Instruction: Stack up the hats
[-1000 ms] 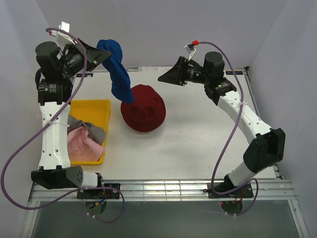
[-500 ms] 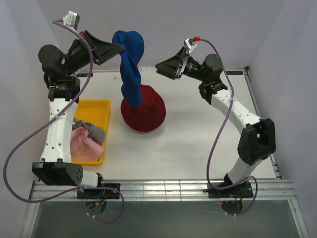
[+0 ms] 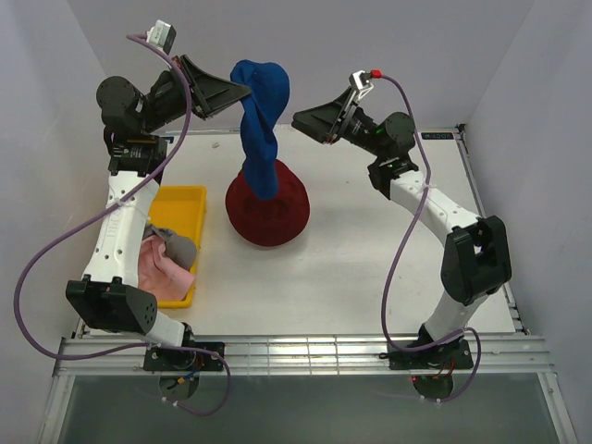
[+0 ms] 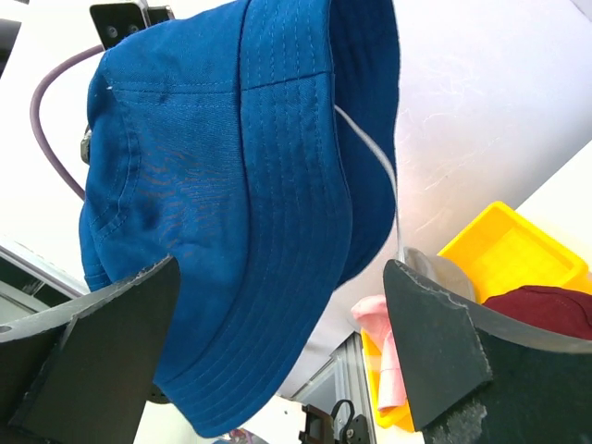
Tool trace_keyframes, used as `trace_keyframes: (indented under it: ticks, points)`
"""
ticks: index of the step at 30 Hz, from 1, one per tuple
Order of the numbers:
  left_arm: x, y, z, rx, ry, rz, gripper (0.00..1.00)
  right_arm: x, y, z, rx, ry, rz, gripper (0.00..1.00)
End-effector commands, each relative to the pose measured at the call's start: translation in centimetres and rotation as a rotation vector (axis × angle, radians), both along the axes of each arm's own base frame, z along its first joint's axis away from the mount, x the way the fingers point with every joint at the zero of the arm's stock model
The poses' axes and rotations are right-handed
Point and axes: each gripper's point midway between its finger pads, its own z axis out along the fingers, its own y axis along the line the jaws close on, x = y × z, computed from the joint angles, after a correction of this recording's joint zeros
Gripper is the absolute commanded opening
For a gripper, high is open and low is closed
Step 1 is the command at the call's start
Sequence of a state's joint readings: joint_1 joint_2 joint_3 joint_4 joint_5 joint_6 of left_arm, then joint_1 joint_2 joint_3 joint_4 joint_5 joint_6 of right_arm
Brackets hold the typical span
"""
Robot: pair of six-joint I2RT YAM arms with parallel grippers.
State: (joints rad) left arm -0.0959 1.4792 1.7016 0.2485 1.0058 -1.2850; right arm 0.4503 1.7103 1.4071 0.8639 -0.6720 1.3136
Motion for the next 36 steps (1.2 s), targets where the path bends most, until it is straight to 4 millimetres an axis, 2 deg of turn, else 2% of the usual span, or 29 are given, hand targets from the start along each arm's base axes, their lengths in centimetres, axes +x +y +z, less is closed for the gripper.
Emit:
trace_keyframes:
  ticks: [1, 11, 16, 21, 27, 28, 29, 31, 33, 36]
  points:
    - [-1.6, 0.0, 1.9, -0.013, -0.073, -0.004, 0.00, -0.5, 0.3, 1.4, 0.058, -0.072, -0.004, 0.95]
    - [-1.2, -0.3, 0.8, -0.009, -0.044, -0.011, 0.00, 0.9, 2.2, 1.3, 0.061, -0.077, 0.009, 0.94]
    - [-1.0, -0.3, -0.1, -0.003, -0.027, -0.010, 0.00, 1.0, 2.5, 1.6, 0.073, -0.081, 0.006, 0.93]
    - [-0.8, -0.3, -0.9, 0.000, -0.015, -0.004, 0.00, 1.0, 2.7, 2.5, 0.093, -0.086, 0.015, 0.87]
    - [-0.5, -0.3, -1.1, 0.002, -0.015, 0.004, 0.00, 0.7, 2.7, 2.8, 0.099, -0.088, 0.021, 0.74]
    - [-0.5, -0.2, -1.1, 0.002, -0.013, 0.006, 0.00, 0.6, 2.6, 2.8, 0.101, -0.085, 0.023, 0.70]
    - [-0.4, -0.2, -1.2, 0.003, -0.016, 0.010, 0.00, 0.4, 2.5, 2.9, 0.102, -0.088, 0.023, 0.62]
    - [0.0, 0.1, -1.5, 0.010, -0.005, 0.024, 0.00, 0.2, 2.4, 2.4, 0.093, -0.079, 0.025, 0.56]
    - [0.4, 0.6, -1.9, 0.023, -0.008, 0.048, 0.00, -0.2, 2.2, 2.4, 0.087, -0.081, 0.026, 0.47]
    - [1.9, 2.6, -3.2, 0.053, 0.034, 0.115, 0.00, -0.7, 2.0, 2.1, 0.070, -0.072, 0.029, 0.38]
